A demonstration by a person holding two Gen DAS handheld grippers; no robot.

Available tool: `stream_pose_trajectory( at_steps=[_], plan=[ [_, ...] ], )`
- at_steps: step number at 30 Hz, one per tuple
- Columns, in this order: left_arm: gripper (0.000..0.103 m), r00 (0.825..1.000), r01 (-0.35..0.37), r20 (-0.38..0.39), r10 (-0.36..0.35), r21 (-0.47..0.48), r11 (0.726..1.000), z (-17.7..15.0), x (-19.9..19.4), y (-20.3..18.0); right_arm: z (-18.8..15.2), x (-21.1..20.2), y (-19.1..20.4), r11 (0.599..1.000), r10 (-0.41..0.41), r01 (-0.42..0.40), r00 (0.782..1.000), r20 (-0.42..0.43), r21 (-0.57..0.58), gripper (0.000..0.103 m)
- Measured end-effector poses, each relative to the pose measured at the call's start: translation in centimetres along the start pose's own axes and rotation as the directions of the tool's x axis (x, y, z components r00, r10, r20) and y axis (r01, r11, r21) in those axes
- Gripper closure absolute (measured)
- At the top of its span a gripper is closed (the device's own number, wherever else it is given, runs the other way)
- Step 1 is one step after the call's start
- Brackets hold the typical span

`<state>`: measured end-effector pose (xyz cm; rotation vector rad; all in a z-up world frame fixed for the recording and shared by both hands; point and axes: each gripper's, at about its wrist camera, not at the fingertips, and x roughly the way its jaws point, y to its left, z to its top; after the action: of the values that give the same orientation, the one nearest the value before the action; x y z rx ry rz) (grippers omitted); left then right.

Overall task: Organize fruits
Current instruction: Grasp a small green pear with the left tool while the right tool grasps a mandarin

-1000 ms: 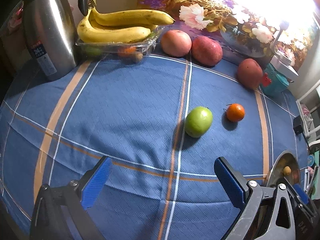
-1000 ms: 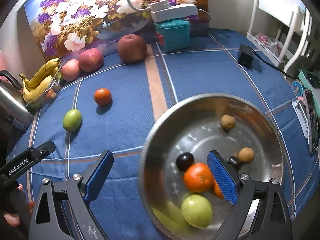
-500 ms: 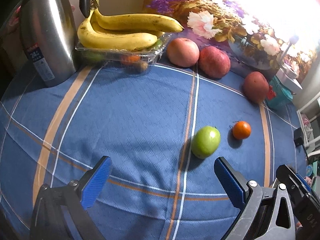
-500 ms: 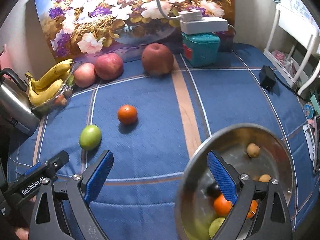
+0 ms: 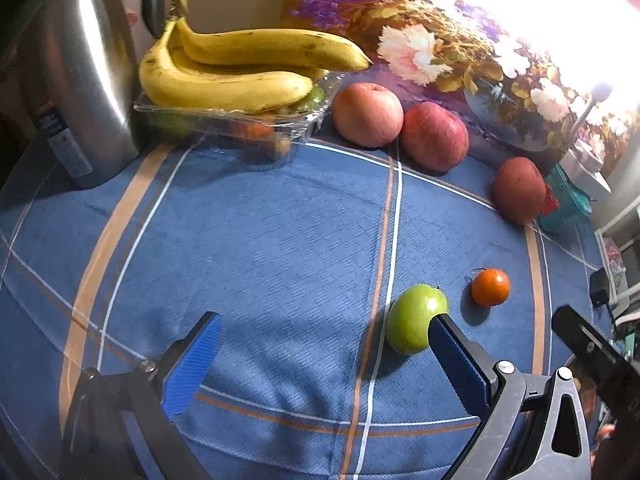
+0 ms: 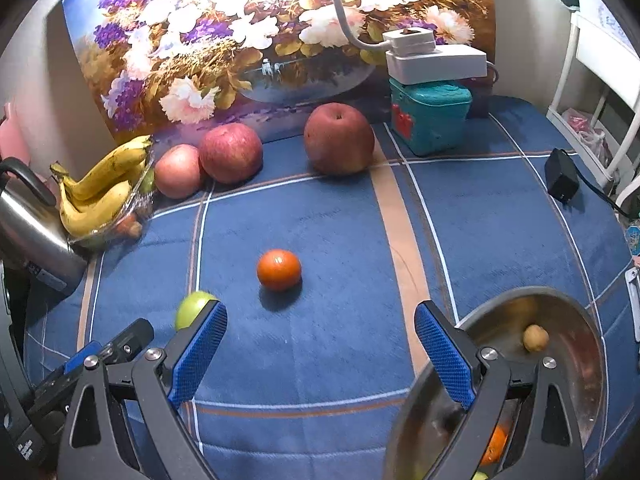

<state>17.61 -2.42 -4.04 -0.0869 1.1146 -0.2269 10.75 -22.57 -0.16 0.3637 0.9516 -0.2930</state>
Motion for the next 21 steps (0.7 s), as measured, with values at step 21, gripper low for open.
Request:
stream_pose_trajectory(
  at_steps=[21],
  plan=[
    [0.019, 0.995, 0.089, -0.052, -0.085, 0.08, 0.993, 0.2, 3.3, -3.6, 1.1, 4.5, 0.8, 0.997, 0.083, -0.083, 0.996, 0.023, -0.006, 0.028]
  ],
)
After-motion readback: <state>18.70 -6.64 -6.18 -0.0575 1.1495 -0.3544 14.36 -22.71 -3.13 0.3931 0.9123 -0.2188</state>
